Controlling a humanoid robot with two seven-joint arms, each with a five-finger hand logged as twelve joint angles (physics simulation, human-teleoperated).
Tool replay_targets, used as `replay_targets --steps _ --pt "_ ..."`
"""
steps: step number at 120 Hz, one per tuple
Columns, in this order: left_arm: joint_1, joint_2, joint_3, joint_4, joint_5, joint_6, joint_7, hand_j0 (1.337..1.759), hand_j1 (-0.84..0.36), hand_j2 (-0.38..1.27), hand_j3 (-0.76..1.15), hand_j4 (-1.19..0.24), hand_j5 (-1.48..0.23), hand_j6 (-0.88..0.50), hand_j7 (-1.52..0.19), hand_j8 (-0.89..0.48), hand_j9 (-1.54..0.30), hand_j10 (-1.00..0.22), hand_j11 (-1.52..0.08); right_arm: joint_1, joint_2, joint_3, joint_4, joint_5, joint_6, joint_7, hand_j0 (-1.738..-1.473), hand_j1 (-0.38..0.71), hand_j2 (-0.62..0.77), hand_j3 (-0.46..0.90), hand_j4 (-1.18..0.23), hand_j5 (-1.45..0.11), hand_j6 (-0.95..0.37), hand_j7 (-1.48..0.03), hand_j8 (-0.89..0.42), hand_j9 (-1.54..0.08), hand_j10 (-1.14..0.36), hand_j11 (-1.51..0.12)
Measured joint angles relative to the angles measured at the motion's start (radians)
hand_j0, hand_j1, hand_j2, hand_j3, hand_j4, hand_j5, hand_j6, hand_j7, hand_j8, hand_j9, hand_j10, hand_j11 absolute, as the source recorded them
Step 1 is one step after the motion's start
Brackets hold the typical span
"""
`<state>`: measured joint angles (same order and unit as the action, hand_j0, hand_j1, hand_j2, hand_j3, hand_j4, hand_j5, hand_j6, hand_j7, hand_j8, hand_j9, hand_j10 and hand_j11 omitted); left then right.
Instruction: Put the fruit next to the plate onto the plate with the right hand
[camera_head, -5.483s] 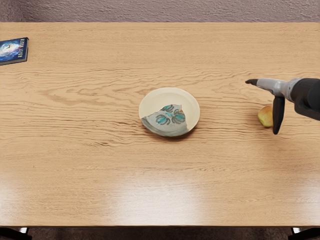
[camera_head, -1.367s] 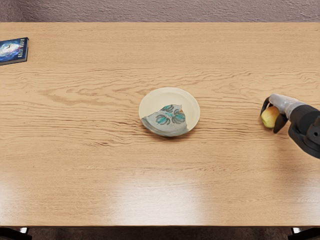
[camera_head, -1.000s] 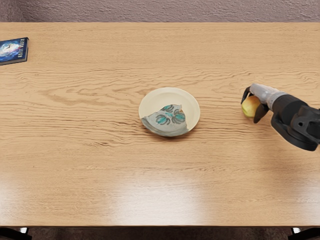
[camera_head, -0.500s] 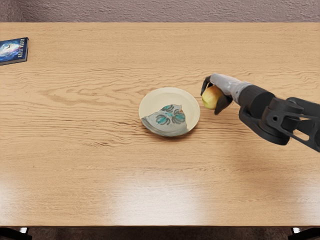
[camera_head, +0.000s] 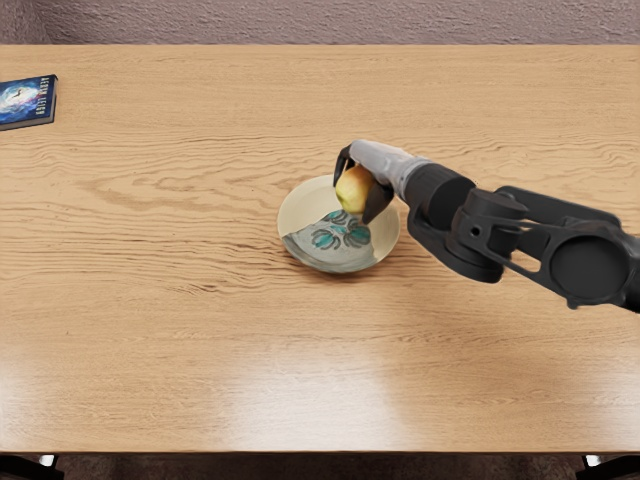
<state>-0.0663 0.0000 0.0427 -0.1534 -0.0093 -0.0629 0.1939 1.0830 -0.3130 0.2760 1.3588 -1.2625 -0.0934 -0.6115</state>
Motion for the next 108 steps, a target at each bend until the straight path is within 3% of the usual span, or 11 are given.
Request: replay_targets --steps 19,24,61,83,108 --pt "-0.001 0.0 0.0 0.0 0.0 0.0 0.0 1.658 0.34 0.0 0.0 -0.01 -0.01 -0.01 -0.01 -0.01 -0.01 -0.01 -0.01 0.006 0.083 -0.007 -0.12 -0.008 -0.001 0.0 -1.644 0.28 0.33 0.0 -0.46 -1.08 -0.29 -1.04 -0.23 -1.08 -0.56 -1.09" --pt "-0.001 0.0 0.0 0.0 0.0 0.0 0.0 1.658 0.34 0.0 0.0 -0.01 -0.01 -0.01 -0.01 -0.01 -0.01 -0.01 -0.01 0.006 0.096 -0.009 -0.137 -0.009 -0.002 0.0 -1.643 0.26 0.25 0.0 -0.46 -1.08 -0.29 -1.04 -0.23 -1.08 -0.55 -1.09" --pt "-0.001 0.0 0.0 0.0 0.0 0.0 0.0 1.658 0.34 0.0 0.0 -0.01 -0.01 -0.01 -0.01 -0.01 -0.01 -0.01 -0.01 0.002 0.124 -0.025 -0.174 -0.011 -0.002 0.0 -1.642 0.19 0.17 0.0 -0.52 -1.06 -0.34 -1.03 -0.28 -1.06 -0.6 -1.07" --pt "-0.001 0.0 0.0 0.0 0.0 0.0 0.0 1.658 0.34 0.0 0.0 -0.01 -0.01 -0.01 -0.01 -0.01 -0.01 -0.01 -0.01 0.004 0.14 -0.012 -0.175 0.01 -0.008 0.0 -1.651 -0.11 0.07 0.0 -0.24 -0.46 -0.16 -0.45 -0.13 -0.46 -0.28 -0.46" --pt "-0.001 0.0 0.0 0.0 0.0 0.0 0.0 1.658 0.34 0.0 0.0 -0.01 -0.01 -0.01 -0.01 -0.01 -0.01 -0.01 -0.01 0.015 0.126 0.017 -0.156 0.018 -0.001 0.001 -1.656 -0.26 0.03 0.0 -0.09 -0.17 -0.06 -0.16 -0.05 -0.17 -0.1 -0.17"
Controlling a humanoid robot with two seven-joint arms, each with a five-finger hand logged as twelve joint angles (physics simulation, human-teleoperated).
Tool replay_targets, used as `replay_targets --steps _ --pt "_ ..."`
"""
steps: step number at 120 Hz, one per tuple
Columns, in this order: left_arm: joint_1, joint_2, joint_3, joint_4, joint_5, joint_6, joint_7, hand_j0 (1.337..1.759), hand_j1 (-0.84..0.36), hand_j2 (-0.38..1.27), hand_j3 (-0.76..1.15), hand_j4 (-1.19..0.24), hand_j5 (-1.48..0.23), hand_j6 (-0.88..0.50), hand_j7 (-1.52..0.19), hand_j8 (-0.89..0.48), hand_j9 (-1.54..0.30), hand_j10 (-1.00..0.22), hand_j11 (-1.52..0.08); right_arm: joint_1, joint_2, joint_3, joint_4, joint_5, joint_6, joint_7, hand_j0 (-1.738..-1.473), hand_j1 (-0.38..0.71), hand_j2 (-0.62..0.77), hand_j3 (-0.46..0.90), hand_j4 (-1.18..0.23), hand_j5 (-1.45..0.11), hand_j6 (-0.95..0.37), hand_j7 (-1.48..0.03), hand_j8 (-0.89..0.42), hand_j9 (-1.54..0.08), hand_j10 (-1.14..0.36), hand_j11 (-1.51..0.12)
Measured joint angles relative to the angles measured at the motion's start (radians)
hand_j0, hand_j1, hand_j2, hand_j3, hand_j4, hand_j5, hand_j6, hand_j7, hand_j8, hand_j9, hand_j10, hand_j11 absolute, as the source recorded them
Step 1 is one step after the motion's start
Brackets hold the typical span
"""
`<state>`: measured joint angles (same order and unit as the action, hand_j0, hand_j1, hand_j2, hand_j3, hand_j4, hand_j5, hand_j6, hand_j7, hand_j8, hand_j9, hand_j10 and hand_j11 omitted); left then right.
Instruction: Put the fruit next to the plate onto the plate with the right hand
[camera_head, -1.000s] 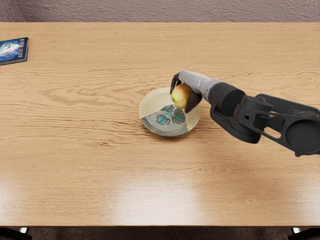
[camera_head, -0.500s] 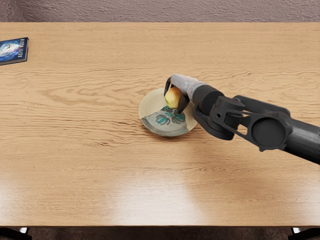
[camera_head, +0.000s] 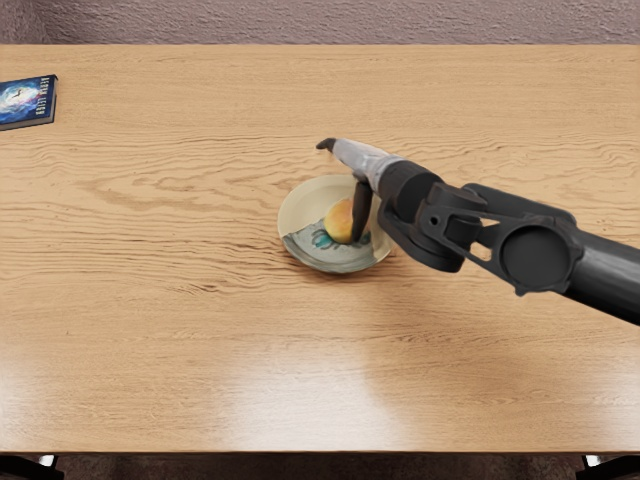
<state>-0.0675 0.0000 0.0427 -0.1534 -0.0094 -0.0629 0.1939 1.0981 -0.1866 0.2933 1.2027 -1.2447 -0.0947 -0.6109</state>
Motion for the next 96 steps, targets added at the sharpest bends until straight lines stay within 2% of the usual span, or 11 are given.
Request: replay_targets --steps 26,47,74,96 --pt "0.001 0.0 0.0 0.0 0.0 0.0 0.0 1.658 0.34 0.0 0.0 -0.01 -0.01 -0.01 -0.01 -0.01 -0.01 -0.01 -0.01 0.021 -0.092 0.039 0.046 0.136 0.063 0.0 -1.657 -0.32 0.01 0.0 -0.03 -0.06 -0.02 -0.06 -0.02 -0.06 -0.04 -0.06" --pt "0.0 0.0 0.0 0.0 0.0 0.0 0.0 1.658 0.34 0.0 0.0 -0.01 -0.01 -0.01 -0.01 -0.01 -0.01 -0.01 -0.01 0.023 -0.201 0.138 0.054 0.289 0.26 0.0 -1.658 -0.34 0.0 0.0 -0.01 -0.02 -0.01 -0.02 -0.01 -0.02 -0.02 -0.02" --pt "0.0 0.0 0.0 0.0 0.0 0.0 0.0 1.658 0.34 0.0 0.0 -0.01 -0.01 -0.01 -0.01 -0.01 -0.01 -0.01 -0.01 0.023 -0.403 0.233 0.054 0.567 0.597 0.0 -1.658 -0.35 0.0 0.0 -0.01 -0.01 -0.01 -0.01 0.0 -0.01 -0.01 -0.01" --pt "0.0 0.0 0.0 -0.001 0.0 0.0 0.0 1.658 0.34 0.0 0.0 -0.01 -0.01 -0.01 -0.01 -0.01 -0.01 -0.01 -0.01 0.024 -0.515 0.247 0.051 0.761 0.687 0.0 -1.658 -0.35 0.0 0.0 0.0 0.0 0.0 0.0 0.0 0.0 0.0 0.0"
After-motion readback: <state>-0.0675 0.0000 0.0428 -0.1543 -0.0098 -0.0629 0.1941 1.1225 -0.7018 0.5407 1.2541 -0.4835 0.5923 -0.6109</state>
